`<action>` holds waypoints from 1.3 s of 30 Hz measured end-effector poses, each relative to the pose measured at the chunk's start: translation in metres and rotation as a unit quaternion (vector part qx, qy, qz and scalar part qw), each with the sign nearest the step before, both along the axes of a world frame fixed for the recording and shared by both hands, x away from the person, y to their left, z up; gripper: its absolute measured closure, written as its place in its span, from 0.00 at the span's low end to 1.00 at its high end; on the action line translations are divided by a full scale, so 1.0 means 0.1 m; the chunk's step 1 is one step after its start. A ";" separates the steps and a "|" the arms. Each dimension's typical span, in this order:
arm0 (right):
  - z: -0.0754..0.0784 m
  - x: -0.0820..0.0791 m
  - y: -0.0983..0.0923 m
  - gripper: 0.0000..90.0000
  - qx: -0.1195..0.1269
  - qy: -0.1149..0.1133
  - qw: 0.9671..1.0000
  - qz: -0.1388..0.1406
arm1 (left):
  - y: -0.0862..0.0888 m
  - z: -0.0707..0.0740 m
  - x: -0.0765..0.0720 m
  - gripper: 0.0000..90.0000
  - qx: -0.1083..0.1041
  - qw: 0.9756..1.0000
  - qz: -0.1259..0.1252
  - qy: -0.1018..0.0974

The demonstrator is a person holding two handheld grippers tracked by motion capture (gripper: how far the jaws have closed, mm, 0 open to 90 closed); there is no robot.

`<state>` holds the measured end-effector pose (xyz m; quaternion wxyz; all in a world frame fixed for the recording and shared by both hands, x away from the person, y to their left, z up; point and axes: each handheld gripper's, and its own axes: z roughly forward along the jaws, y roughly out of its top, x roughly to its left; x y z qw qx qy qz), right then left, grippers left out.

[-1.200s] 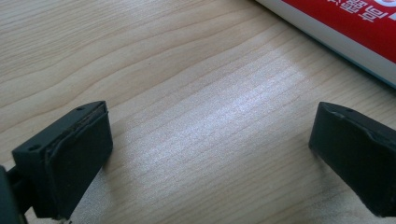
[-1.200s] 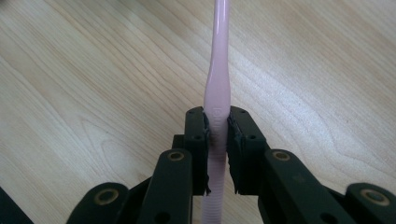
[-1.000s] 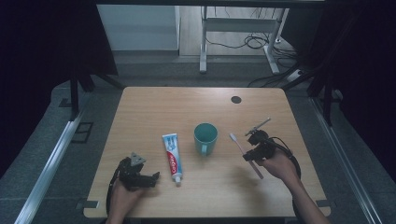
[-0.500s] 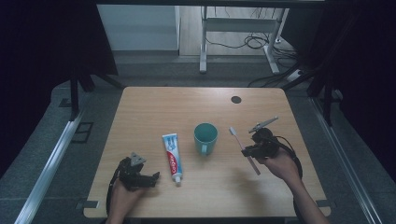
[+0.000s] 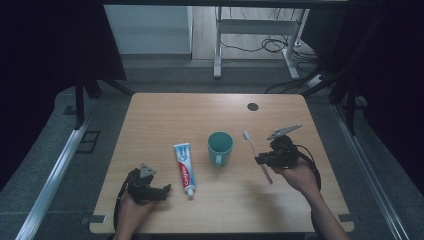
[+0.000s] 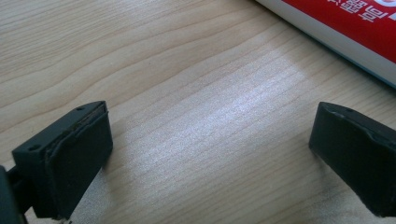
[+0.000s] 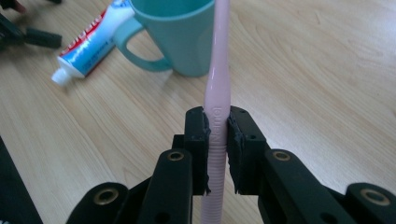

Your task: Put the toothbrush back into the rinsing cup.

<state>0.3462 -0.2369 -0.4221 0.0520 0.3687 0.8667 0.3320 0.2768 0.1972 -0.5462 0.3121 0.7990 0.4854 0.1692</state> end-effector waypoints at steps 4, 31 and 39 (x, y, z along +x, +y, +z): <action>0.03 0.00 0.02 0.87 0.013 -0.008 1.000 0.000 | 0.00 0.00 0.00 0.00 0.001 1.000 -0.001 -0.001; 0.25 0.07 0.29 0.87 0.049 -0.054 0.997 0.016 | 0.00 0.00 0.00 0.00 0.001 1.000 -0.001 -0.001; 0.35 0.11 0.37 0.87 0.055 -0.065 0.996 0.019 | 0.00 0.00 0.00 0.00 0.001 1.000 -0.001 -0.001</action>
